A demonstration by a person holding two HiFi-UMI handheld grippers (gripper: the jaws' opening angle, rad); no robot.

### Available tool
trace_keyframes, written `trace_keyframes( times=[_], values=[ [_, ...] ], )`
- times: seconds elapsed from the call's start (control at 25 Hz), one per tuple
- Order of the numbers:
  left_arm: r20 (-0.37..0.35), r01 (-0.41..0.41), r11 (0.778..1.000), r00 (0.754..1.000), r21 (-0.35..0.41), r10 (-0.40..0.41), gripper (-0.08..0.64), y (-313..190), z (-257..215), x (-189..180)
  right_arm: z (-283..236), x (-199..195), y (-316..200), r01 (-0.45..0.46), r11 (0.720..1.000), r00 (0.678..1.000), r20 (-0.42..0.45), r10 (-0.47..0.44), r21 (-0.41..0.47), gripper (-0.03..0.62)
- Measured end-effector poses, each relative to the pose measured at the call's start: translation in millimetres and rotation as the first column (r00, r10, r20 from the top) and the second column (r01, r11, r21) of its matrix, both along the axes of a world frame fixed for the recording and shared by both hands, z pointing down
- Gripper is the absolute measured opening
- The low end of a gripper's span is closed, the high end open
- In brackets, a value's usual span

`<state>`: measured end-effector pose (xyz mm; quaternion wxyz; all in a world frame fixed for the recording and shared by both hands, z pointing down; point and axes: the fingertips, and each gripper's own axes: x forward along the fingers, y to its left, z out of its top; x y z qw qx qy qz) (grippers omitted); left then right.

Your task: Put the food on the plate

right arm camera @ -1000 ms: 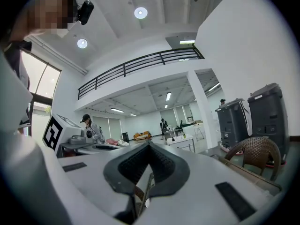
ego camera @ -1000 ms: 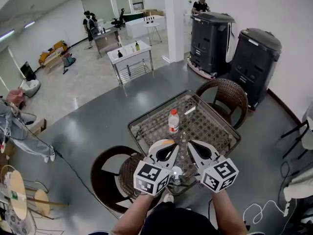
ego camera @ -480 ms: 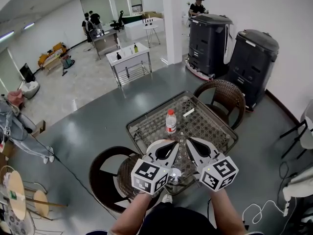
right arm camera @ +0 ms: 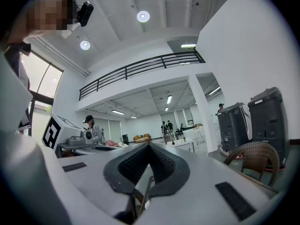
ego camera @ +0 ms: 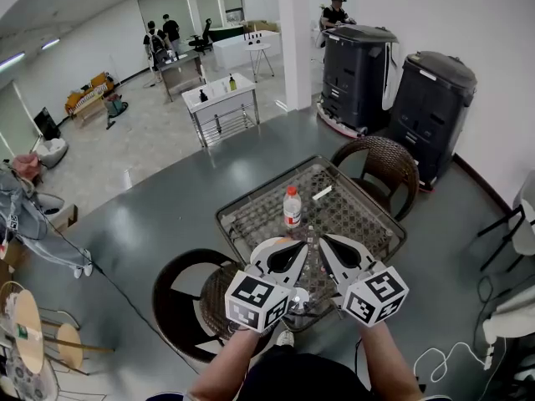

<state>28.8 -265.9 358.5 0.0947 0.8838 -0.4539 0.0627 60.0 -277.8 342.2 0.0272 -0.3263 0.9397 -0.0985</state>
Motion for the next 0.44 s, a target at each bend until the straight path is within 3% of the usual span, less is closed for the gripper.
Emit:
trace_keyframes(
  times=[0.44],
  values=[
    [-0.008, -0.010, 1.000, 1.000, 0.002, 0.010, 0.009, 3.9, -0.8, 0.0, 1.3, -1.4, 3.7, -0.003, 1.000, 1.000, -0.010, 0.003, -0.003, 0.003]
  ],
)
